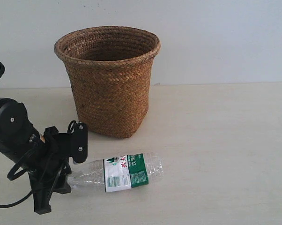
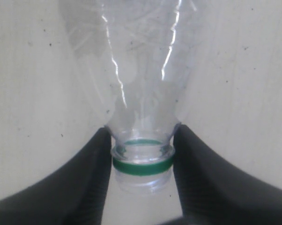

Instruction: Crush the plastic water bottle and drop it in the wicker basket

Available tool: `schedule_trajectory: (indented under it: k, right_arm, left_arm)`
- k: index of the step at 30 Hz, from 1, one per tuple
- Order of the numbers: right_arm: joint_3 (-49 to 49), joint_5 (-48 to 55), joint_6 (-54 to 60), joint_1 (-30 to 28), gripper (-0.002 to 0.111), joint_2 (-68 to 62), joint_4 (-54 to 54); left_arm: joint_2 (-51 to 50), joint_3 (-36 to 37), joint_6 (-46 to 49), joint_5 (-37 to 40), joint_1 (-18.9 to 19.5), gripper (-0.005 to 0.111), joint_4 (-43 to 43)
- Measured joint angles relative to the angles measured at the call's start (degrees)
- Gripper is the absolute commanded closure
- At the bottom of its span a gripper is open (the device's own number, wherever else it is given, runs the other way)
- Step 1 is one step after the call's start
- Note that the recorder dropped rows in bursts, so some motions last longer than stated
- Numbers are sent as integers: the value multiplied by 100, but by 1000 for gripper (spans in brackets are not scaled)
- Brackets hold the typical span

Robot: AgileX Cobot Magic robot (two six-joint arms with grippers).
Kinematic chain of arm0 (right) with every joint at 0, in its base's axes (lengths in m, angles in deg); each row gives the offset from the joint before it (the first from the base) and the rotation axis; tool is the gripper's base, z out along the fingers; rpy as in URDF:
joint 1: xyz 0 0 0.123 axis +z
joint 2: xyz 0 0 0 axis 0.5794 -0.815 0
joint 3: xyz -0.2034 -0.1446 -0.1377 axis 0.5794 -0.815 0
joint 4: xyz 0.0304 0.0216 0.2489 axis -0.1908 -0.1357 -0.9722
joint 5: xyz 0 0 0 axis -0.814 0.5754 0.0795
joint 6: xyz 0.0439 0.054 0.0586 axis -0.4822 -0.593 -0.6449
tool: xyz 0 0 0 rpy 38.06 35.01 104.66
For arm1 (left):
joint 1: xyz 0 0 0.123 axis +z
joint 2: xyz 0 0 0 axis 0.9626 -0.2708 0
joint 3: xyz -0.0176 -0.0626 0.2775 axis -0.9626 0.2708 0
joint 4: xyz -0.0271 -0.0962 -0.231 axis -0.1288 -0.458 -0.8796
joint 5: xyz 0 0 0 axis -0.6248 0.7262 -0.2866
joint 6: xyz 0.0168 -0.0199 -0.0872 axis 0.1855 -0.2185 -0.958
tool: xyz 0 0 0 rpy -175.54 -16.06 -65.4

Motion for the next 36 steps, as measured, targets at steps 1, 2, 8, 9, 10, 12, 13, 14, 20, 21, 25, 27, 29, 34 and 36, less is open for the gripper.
schedule_trajectory:
  k: [1,2,8,9,10,12,13,14,20,21,25,27,29,34,36]
  right_arm:
    - [0,-36,0,0,108,0,-580]
    - [0,-96,0,0,108,0,-1221]
    - [0,-847,0,0,108,0,-3918]
    - [0,-961,0,0,108,0,-4212]
    - [0,-1064,0,0,108,0,-4413]
    - [0,-1197,0,0,108,0,-4608]
    - [0,-1234,0,0,108,0,-4666]
    - [0,-1244,0,0,108,0,-4710]
    - [-62,-1344,0,0,108,0,-4763]
    - [-109,-1355,0,0,108,0,-4774]
    - [-141,-1309,0,0,108,0,-4832]
    - [-141,-1301,0,0,108,0,-4832]
    - [-141,-1324,0,0,108,0,-4941]
    - [-141,-1357,0,0,108,0,-5028]
    - [-141,-1357,0,0,108,0,-5031]
  left_arm:
    - [0,0,0,0,0,103,0]
    - [0,0,0,0,0,103,0]
    - [0,0,0,0,0,103,-44]
    - [0,0,0,0,0,103,-44]
    - [0,0,0,0,0,103,-56]
    - [0,0,0,0,0,103,-64]
    - [0,0,0,0,0,103,-64]
    - [0,0,0,0,0,103,-64]
    - [0,0,0,0,0,103,-89]
    - [0,0,0,0,0,103,-89]
    - [0,0,0,0,0,103,-89]
    - [0,0,0,0,0,103,-89]
    - [0,0,0,0,0,103,-89]
    - [0,0,0,0,0,103,-89]
    - [0,0,0,0,0,103,-89]
